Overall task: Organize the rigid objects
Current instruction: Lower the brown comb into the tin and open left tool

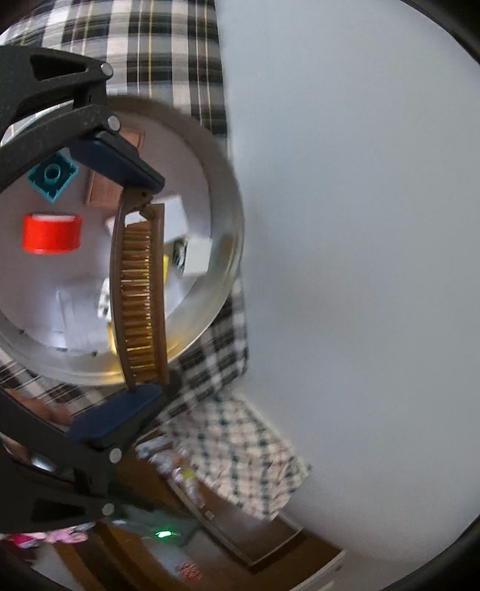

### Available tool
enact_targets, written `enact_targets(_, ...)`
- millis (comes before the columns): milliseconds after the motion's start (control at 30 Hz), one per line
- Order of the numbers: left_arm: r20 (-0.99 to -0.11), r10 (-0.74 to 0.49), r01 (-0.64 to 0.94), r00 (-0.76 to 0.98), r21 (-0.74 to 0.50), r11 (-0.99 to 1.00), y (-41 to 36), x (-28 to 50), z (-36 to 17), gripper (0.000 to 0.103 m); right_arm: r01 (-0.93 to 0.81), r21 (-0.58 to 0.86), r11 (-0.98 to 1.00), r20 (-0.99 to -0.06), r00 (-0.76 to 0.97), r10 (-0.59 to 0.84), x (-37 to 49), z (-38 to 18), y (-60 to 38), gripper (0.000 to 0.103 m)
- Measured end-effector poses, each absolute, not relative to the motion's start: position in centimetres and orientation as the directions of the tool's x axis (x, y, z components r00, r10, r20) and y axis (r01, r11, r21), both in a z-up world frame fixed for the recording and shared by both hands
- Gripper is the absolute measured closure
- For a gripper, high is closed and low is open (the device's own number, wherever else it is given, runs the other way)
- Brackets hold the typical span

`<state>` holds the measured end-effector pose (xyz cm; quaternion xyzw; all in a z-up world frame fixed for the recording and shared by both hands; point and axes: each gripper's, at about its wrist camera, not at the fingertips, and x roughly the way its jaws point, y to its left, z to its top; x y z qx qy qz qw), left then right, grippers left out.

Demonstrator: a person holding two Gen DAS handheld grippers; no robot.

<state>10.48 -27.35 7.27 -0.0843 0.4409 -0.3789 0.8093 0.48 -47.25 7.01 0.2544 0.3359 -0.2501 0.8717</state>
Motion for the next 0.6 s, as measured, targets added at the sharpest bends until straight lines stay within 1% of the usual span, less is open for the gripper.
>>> enact_targets(33,-0.661,-0.669,0.516,0.339,-0.464,0.720,-27.2,10.7,7.2,0.000,0.596,0.274,0.754,-0.714,0.652,-0.255,0.4,6.9,-46.9,0.009)
enact_targets(100,-0.676,-0.666,0.456,0.316,-0.508,0.731,-26.5,11.5,6.5,0.000,0.575,0.271,0.772,-0.713,0.659,-0.240,0.2,6.6,-46.0,0.009)
enact_targets(200,-0.692,-0.649,0.416,0.316,-0.513,0.751,-26.0,12.0,5.8,0.000,0.541,0.285,0.791,-0.703,0.679,-0.211,0.0,6.3,-44.7,0.009)
enact_targets(267,-0.700,-0.647,0.404,0.302,-0.521,0.752,-26.0,11.9,5.3,0.000,0.516,0.274,0.812,-0.715,0.674,-0.186,0.8,6.1,-43.7,0.009)
enact_targets(400,-0.738,-0.600,0.401,0.310,-0.471,0.786,-26.9,11.2,4.7,0.000,0.486,0.270,0.831,-0.716,0.679,-0.164,1.7,5.8,-42.4,0.009)
enact_targets(567,-0.724,-0.631,0.401,0.280,-0.508,0.762,-27.1,10.4,4.3,0.000,0.520,0.219,0.825,-0.743,0.638,-0.205,2.4,4.8,-42.4,0.009)
enact_targets(600,-0.697,-0.674,0.397,0.245,-0.563,0.725,-26.9,10.3,4.3,0.000,0.526,0.223,0.821,-0.750,0.630,-0.199,2.5,4.5,-42.7,0.009)
